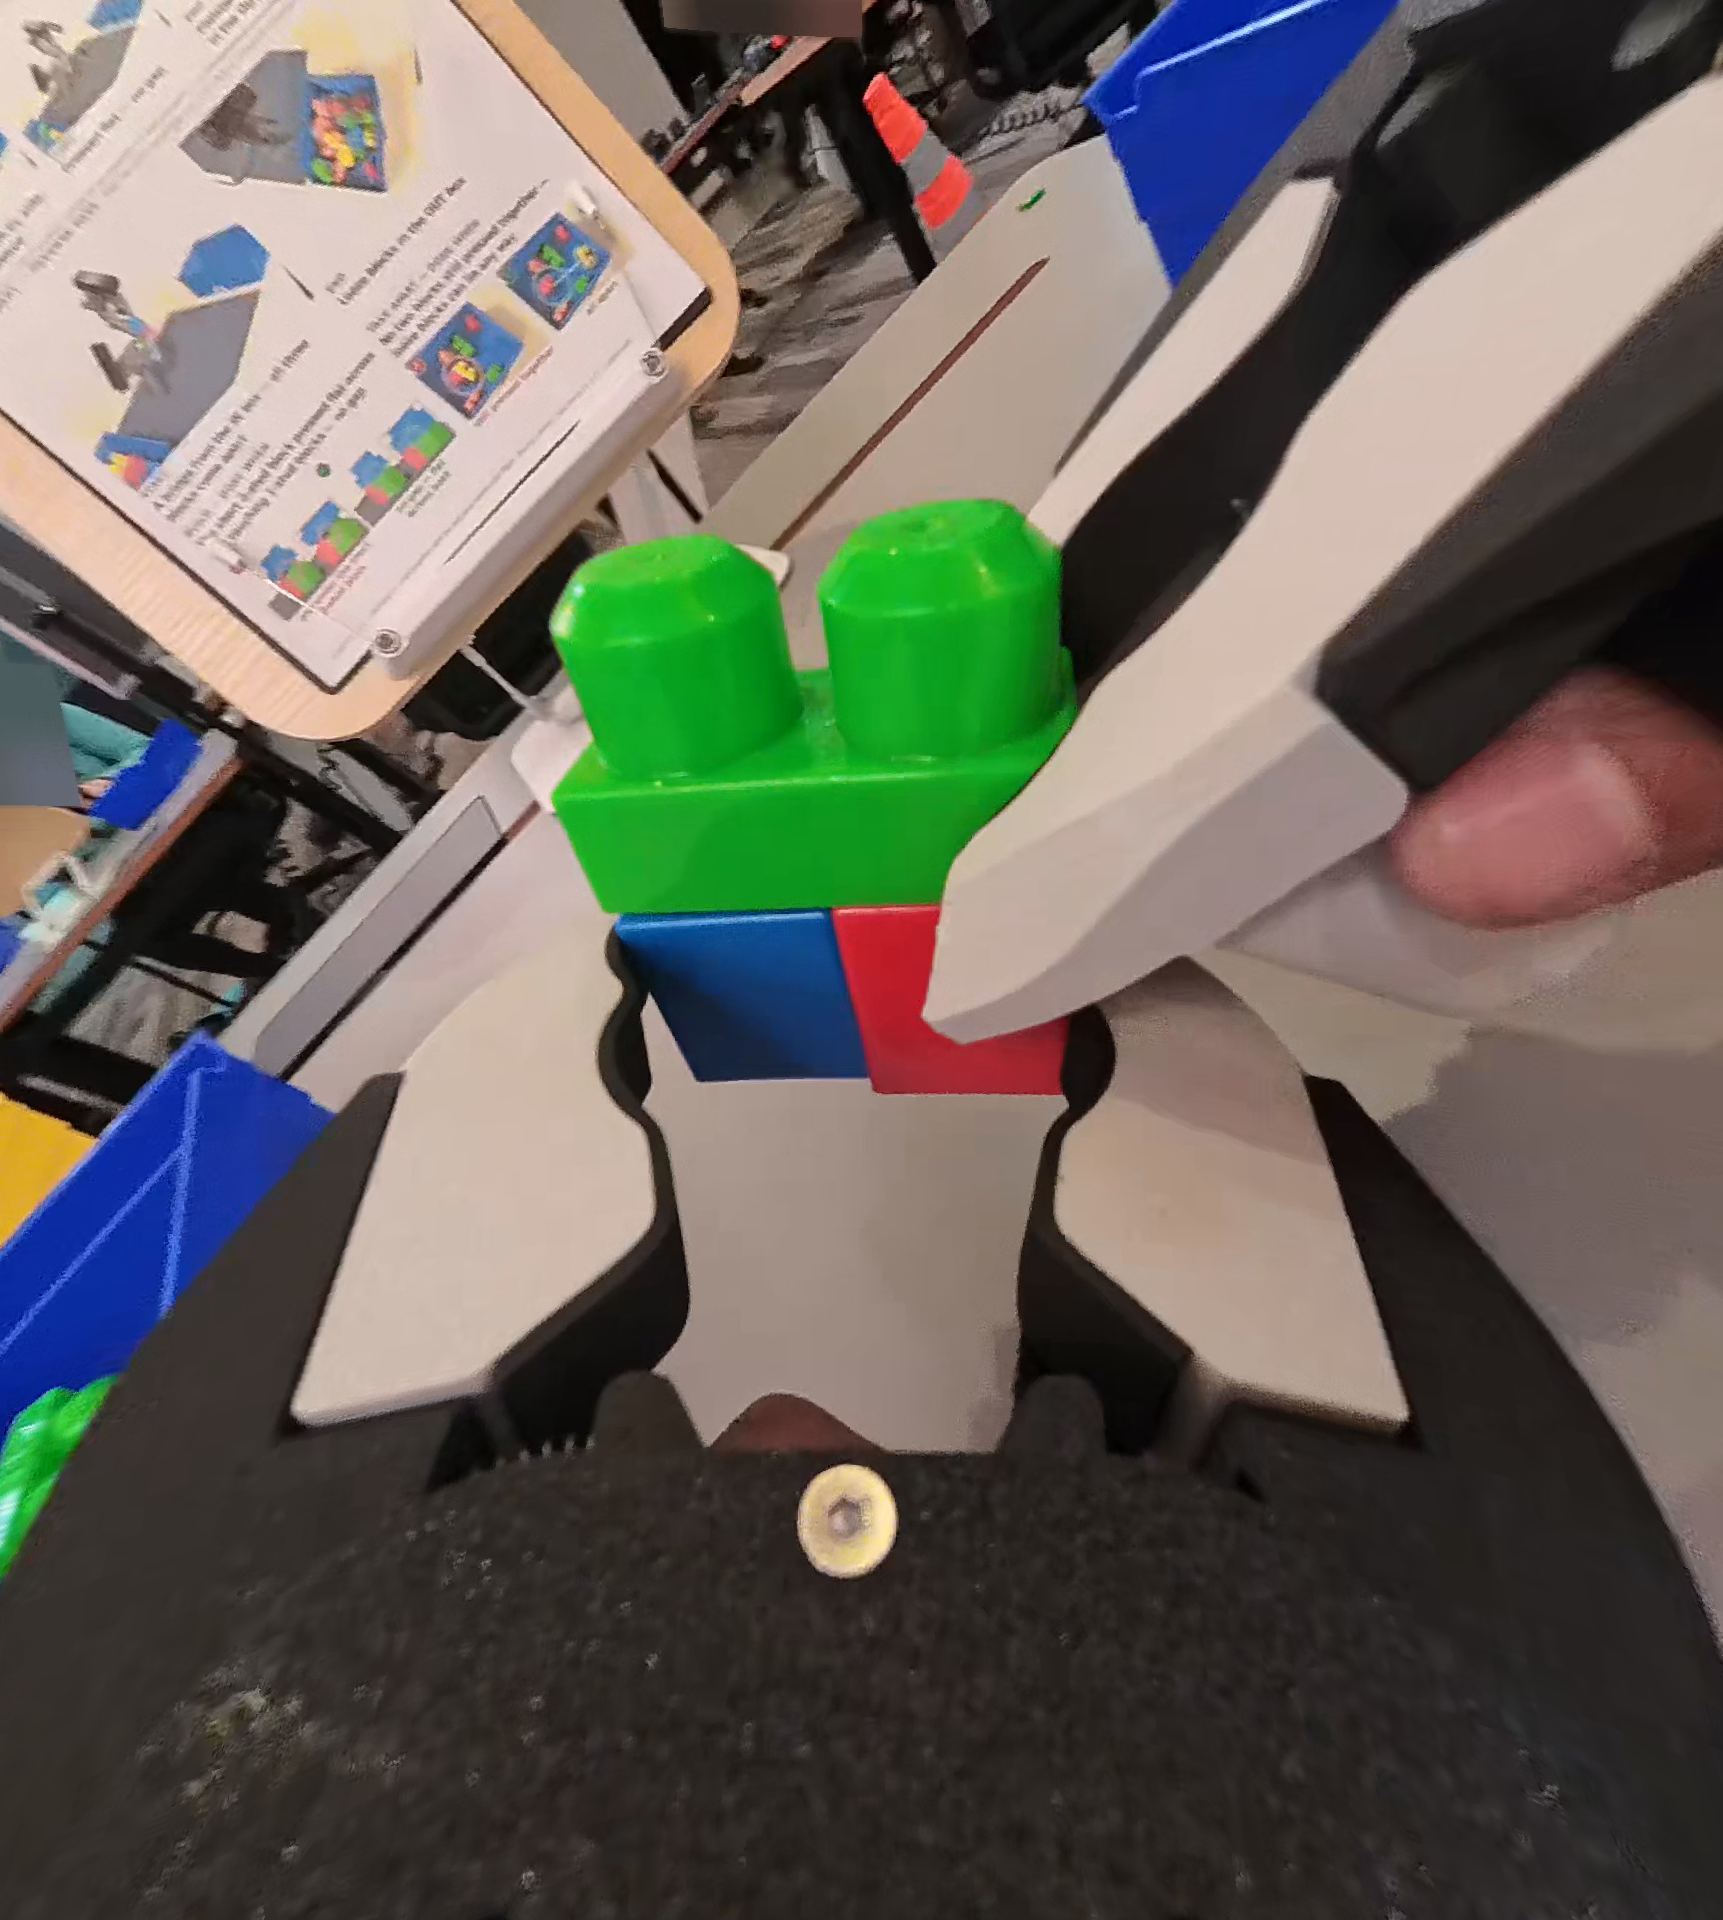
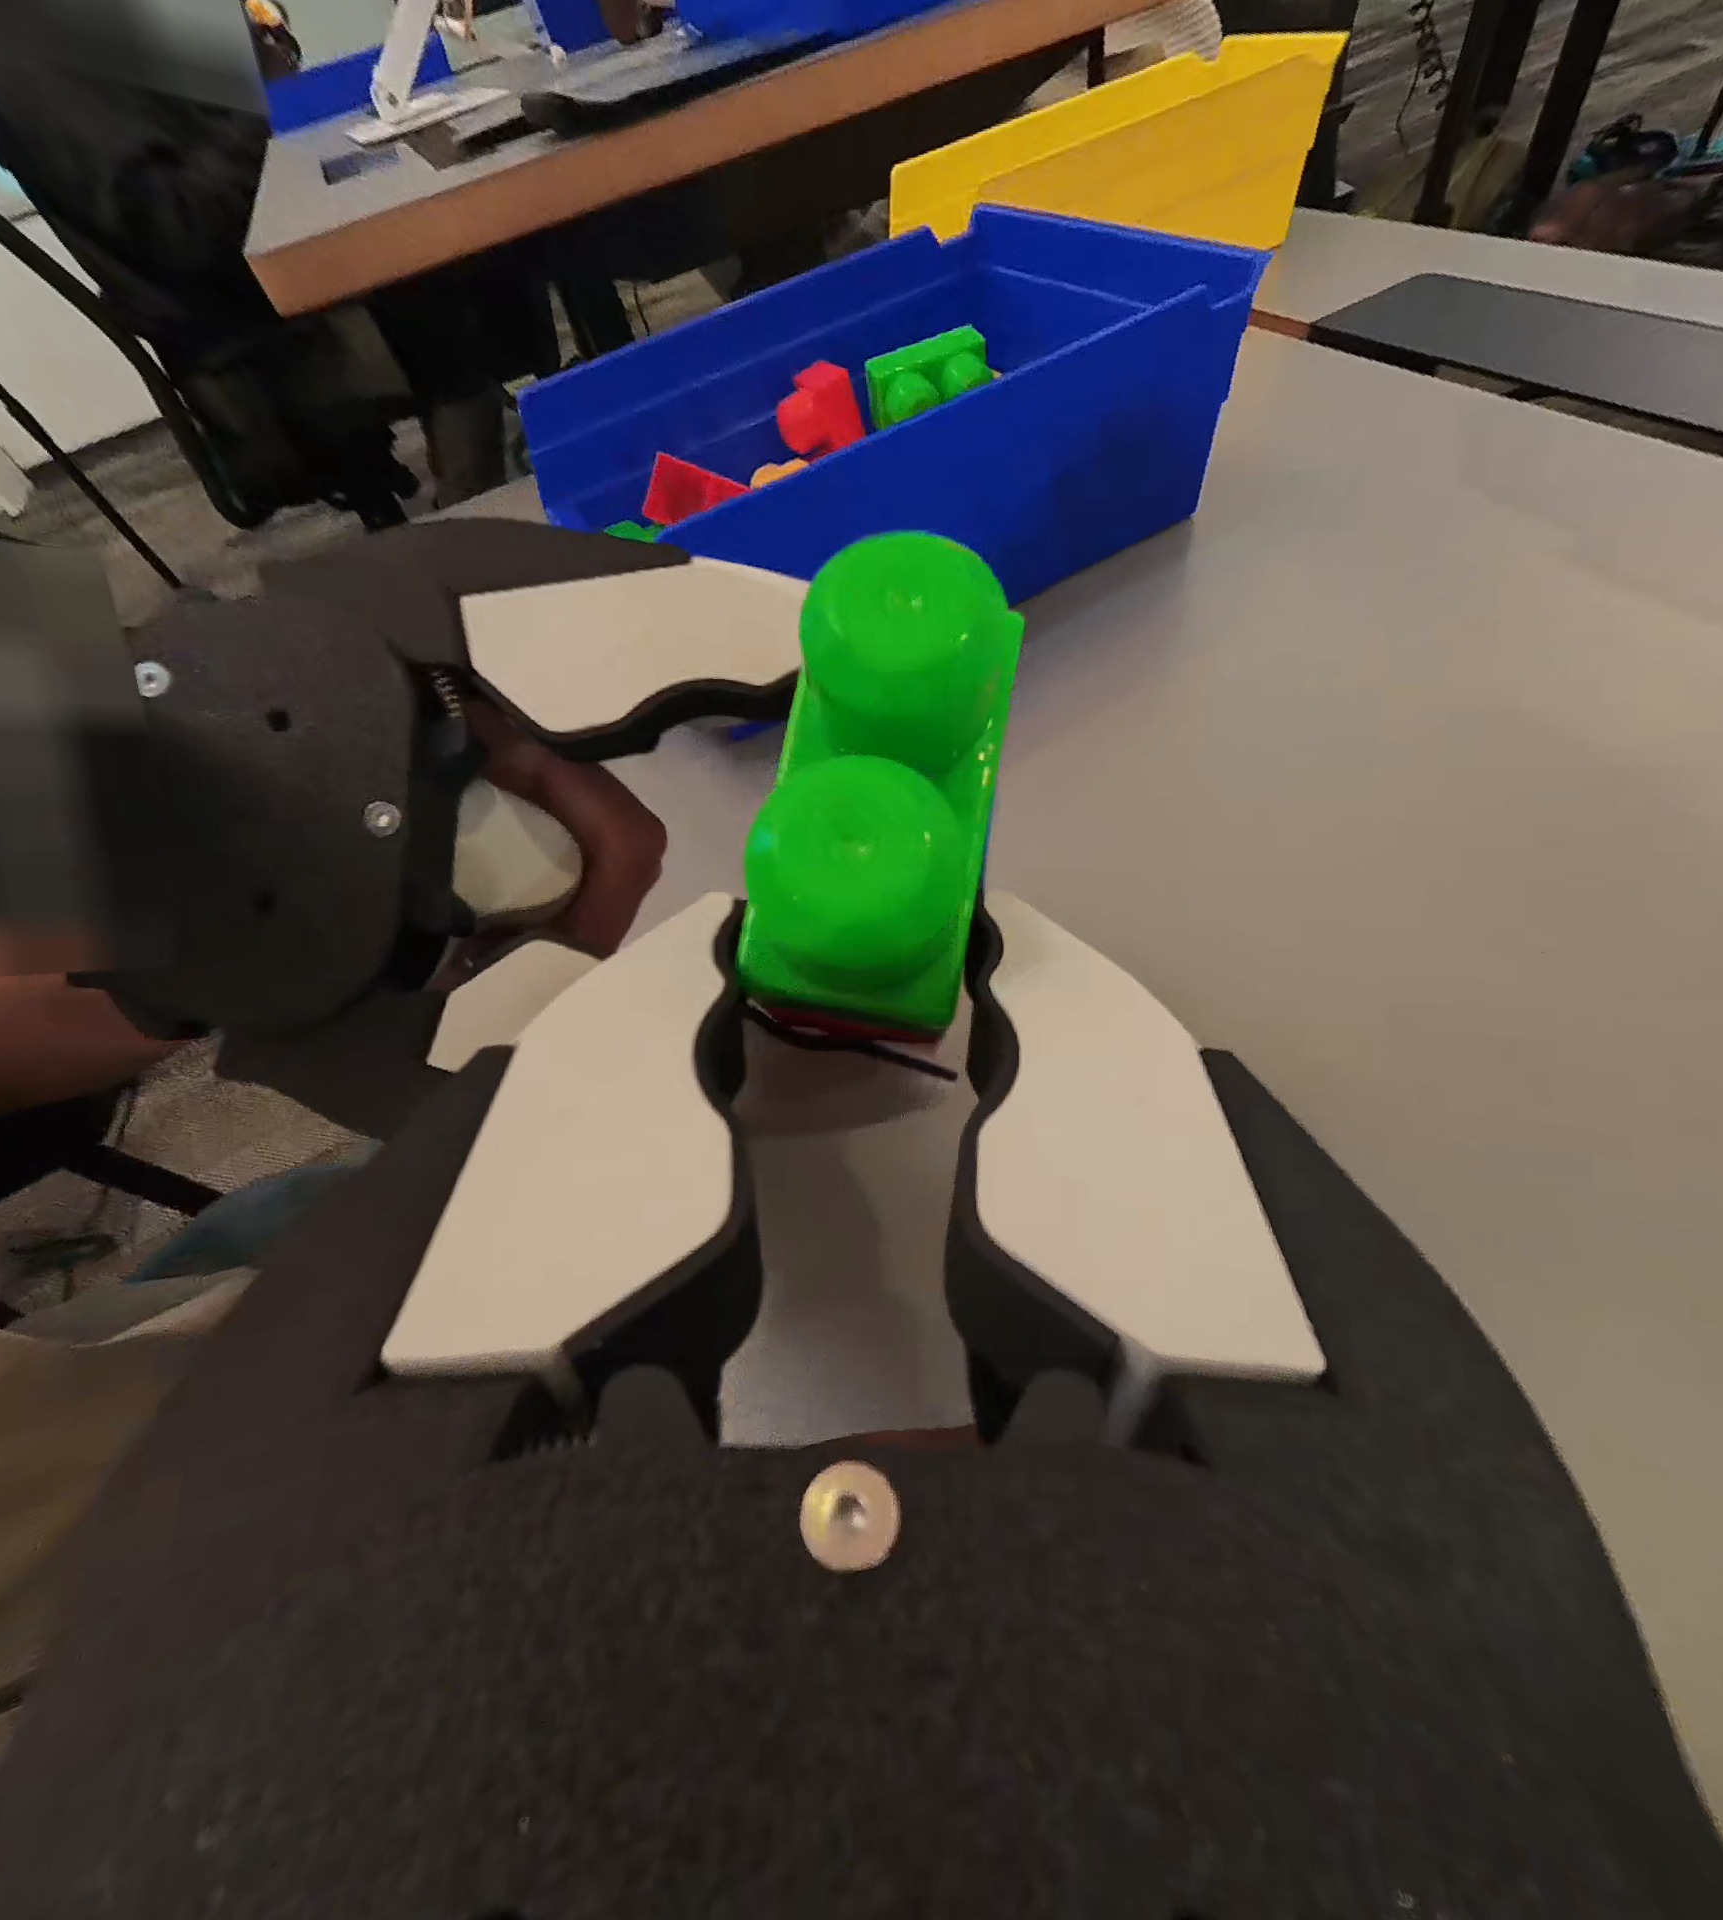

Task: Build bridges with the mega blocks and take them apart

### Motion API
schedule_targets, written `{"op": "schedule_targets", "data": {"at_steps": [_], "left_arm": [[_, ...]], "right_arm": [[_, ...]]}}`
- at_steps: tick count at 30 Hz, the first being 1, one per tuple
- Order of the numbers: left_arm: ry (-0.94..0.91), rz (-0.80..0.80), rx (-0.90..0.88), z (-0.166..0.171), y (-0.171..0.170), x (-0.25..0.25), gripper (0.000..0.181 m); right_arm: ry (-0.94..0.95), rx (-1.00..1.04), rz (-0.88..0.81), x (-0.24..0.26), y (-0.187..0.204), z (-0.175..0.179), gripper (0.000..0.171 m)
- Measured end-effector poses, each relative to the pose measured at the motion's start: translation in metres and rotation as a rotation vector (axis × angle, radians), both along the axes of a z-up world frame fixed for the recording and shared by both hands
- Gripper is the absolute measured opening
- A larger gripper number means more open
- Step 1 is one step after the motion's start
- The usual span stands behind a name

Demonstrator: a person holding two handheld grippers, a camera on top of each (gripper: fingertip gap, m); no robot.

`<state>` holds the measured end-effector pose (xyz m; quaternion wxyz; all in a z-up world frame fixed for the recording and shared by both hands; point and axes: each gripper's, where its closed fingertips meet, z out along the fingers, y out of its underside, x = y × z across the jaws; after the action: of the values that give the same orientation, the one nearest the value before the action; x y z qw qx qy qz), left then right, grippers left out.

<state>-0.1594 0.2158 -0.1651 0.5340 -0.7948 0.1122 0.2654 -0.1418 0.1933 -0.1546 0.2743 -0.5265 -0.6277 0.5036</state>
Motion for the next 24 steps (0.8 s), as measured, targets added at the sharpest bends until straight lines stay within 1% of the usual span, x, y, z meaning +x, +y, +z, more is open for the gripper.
{"op": "schedule_targets", "data": {"at_steps": [3,11,13,19,21,23,24], "left_arm": [[0.026,0.012,0.003,0.000,-0.001,-0.002,0.078],[0.047,0.049,0.062,0.007,-0.004,-0.009,0.080],[0.034,0.043,0.051,0.003,-0.006,-0.011,0.079],[-0.185,-0.064,0.020,-0.006,-0.011,-0.006,0.076],[-0.284,-0.093,0.005,-0.008,-0.013,-0.006,0.076],[-0.413,-0.139,0.010,-0.008,-0.015,-0.004,0.069],[-0.460,-0.140,0.016,-0.008,-0.016,-0.006,0.068]], "right_arm": [[-0.029,-0.006,-0.003,-0.001,0.001,-0.001,0.038],[0.009,-0.222,0.002,-0.004,0.003,0.015,0.037],[0.020,-0.228,0.006,-0.003,0.006,0.018,0.037],[0.012,-0.152,0.017,0.001,0.014,0.023,0.037],[0.014,-0.143,0.024,0.003,0.017,0.028,0.037],[0.014,-0.122,0.019,0.003,0.022,0.032,0.037],[0.012,-0.100,0.012,0.002,0.025,0.033,0.037]]}}
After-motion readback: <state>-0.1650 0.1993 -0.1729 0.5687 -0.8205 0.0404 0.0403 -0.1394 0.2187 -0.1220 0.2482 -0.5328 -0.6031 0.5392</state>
